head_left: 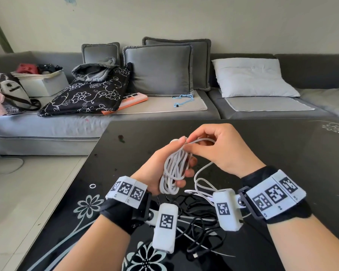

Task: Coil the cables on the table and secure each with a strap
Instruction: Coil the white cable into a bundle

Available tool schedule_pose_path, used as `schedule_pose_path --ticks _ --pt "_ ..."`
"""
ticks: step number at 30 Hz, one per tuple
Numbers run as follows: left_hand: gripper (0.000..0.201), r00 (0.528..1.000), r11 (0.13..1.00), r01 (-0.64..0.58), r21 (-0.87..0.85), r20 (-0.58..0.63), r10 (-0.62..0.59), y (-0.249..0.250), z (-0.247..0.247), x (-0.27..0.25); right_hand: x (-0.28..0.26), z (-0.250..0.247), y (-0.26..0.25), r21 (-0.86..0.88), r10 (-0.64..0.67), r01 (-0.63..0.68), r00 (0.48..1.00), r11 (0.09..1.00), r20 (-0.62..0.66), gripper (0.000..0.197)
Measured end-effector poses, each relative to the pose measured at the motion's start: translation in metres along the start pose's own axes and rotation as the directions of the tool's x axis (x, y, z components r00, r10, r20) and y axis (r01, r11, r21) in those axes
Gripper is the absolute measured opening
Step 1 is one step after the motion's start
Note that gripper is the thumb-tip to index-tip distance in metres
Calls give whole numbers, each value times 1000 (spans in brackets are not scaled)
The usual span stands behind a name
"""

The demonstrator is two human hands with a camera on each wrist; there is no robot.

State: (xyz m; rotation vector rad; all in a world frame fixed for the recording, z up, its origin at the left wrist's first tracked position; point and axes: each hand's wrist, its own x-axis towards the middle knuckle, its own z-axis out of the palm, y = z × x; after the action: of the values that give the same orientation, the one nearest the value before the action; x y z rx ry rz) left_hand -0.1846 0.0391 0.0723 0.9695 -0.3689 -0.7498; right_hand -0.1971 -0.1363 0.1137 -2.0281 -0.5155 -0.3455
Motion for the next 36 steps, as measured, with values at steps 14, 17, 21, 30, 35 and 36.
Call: schedule_pose_path --ticks 14,17,21,30,35,36 --pt "41 993 993 -121 4 9 121 0 -1 -1 2 -4 9 81 77 -70 993 994 -88 6" --pt "53 981 982 -190 -8 -49 189 3 -5 -1 3 -2 15 75 89 -83 992 994 -88 11" --pt "58 984 984 -156 85 -68 162 -1 -3 -1 3 1 14 30 46 -42 989 999 -139 17" --pt "13 981 981 -110 160 -142 133 -7 0 3 1 8 9 -141 -49 44 998 989 -33 18" --pt "12 968 968 -136 210 -181 175 -7 -2 5 1 10 11 -101 -68 61 995 993 -69 17" --pt "15 968 971 -129 204 -188 168 -8 -1 5 1 11 11 -72 -63 56 993 996 -98 16"
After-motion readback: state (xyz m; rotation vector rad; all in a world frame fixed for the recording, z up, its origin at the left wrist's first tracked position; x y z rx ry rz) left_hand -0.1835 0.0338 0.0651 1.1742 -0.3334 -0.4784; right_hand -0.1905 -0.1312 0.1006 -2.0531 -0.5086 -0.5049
